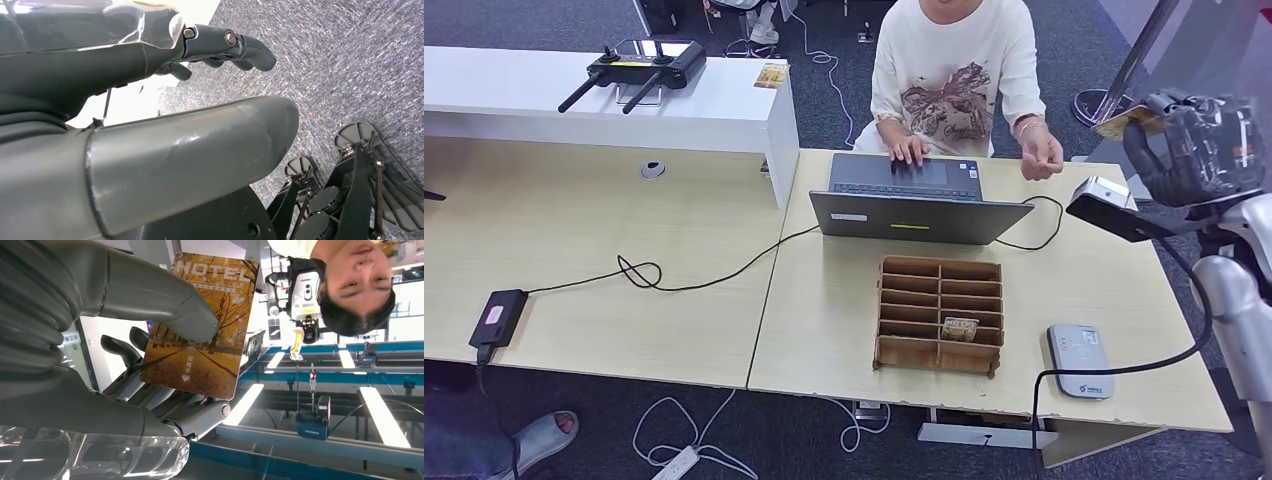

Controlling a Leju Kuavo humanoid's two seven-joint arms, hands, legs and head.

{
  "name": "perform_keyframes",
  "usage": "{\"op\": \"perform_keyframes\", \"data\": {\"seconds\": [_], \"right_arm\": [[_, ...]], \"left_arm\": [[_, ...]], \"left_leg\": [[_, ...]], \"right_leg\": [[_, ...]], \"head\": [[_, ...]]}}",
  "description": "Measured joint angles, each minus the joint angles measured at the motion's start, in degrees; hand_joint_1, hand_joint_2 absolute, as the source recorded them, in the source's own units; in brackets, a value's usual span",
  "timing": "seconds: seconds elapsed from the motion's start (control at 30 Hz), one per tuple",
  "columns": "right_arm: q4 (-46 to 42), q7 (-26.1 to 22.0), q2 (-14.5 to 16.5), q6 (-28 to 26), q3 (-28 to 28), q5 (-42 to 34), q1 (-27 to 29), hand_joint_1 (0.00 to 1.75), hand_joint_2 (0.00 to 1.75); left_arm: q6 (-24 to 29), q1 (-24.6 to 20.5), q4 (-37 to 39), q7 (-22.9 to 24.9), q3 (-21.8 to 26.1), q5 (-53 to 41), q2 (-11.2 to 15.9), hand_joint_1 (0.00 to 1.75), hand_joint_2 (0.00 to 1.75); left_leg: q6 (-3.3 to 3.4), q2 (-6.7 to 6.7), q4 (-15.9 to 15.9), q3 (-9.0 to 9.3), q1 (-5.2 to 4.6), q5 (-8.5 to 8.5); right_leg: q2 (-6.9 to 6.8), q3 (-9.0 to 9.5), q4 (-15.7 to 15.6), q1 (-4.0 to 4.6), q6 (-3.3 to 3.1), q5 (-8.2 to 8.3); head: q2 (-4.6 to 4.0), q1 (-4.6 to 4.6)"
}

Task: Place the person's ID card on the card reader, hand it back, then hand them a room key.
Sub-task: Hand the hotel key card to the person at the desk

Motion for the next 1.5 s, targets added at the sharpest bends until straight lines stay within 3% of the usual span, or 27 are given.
{"op": "perform_keyframes", "data": {"seconds": [1.33, 1.4, 1.5], "right_arm": [[0.38, 0.03, 0.29, 0.10, 0.11, 0.17, -0.35, 1.75, 1.75], [2.71, 0.45, 1.76, 1.69, 1.01, 2.35, -2.82, 1.75, 1.75], [16.98, 1.62, 8.73, 4.96, 6.25, 9.14, -14.72, 1.75, 1.75]], "left_arm": [[0.07, 0.01, 0.00, 0.00, -0.01, 0.00, 0.01, 0.00, 0.00], [0.92, 0.07, 0.00, 0.08, 0.00, 0.04, -0.08, 0.00, 0.00], [3.98, -0.25, 0.00, 0.49, 0.00, 0.28, -0.44, 0.00, 0.00]], "left_leg": [[0.00, -0.02, -0.02, -0.17, 0.00, 0.00], [-0.01, 0.08, -0.05, -0.50, -0.01, -0.01], [-0.12, 1.09, -0.05, -0.39, -0.05, 0.00]], "right_leg": [[-0.02, 0.03, 0.02, 0.01, 0.00, 0.00], [0.09, 0.00, 0.10, -0.01, -0.03, 0.02], [1.03, -0.39, 0.21, -0.01, -0.26, 0.26]], "head": [[0.00, 0.02], [0.00, 0.04], [0.00, -0.08]]}}
